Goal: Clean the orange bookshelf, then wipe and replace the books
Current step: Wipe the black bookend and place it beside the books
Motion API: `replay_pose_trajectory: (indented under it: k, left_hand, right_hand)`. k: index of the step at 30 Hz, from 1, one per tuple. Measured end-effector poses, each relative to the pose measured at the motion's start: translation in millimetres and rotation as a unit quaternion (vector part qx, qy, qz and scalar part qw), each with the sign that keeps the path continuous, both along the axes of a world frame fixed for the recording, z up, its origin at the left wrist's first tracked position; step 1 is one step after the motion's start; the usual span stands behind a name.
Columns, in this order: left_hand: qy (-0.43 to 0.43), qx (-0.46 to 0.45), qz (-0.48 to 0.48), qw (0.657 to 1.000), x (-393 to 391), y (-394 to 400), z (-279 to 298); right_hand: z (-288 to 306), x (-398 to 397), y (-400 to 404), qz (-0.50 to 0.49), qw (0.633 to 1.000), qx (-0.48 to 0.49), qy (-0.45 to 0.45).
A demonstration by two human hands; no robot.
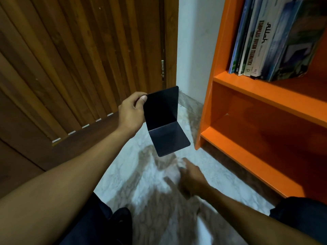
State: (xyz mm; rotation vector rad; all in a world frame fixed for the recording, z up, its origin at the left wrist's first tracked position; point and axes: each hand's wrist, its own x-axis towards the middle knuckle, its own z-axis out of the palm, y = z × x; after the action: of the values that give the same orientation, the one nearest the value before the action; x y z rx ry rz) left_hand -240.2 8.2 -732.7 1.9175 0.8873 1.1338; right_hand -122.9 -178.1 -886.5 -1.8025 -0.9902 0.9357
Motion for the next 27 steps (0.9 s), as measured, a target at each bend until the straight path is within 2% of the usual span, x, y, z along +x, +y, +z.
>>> replay_pose_trajectory:
  k: [1,2,4,6,9,12,14,15,19,27]
  left_hand:
    - [-0.008,-0.019,-0.014,1.000,-1.4,-1.3,1.8]
    - [-0.018,-0.039,-0.026,0.999,-2.4,-3.0,3.7]
    - [-0.041,-0.089,-0.053,0.994,-3.9,-5.3,5.3]
    - [-0.050,-0.142,-0.082,0.985,-3.9,-5.0,3.7]
    - [-0.057,-0.198,-0.124,0.971,-1.4,-6.4,-0.1]
    - [-0.046,-0.137,-0.099,0.985,4.4,-14.2,-0.9]
    - [-0.004,-0.063,-0.060,0.996,10.4,-18.2,-1.4]
    - [0.014,-0.059,-0.052,0.997,13.7,-22.1,-1.4]
    - [0.038,-0.112,-0.046,0.992,26.6,-39.6,1.1]
    - [-0.011,-0.213,-0.064,0.975,28.7,-38.6,3.1]
  right_hand:
    - [1.1,8.9,2.0,-0.097,0.990,-0.023,0.101]
    - [3.8,17.4,3.6,-0.173,0.964,-0.031,0.201]
    - [11.8,30.6,8.1,-0.248,0.894,-0.017,0.374]
    - [21.0,36.8,11.6,-0.246,0.849,0.007,0.467]
    - [33.7,36.2,15.7,-0.211,0.805,0.040,0.553]
    - [43.5,32.1,18.0,-0.208,0.787,0.058,0.578]
    - [46.8,28.1,19.6,-0.217,0.784,0.064,0.578]
    - [48.2,26.0,20.6,-0.220,0.785,0.065,0.575]
    - [65.1,16.0,18.5,-0.236,0.795,0.080,0.553]
    - [69.3,12.3,22.7,-0.240,0.827,0.141,0.489]
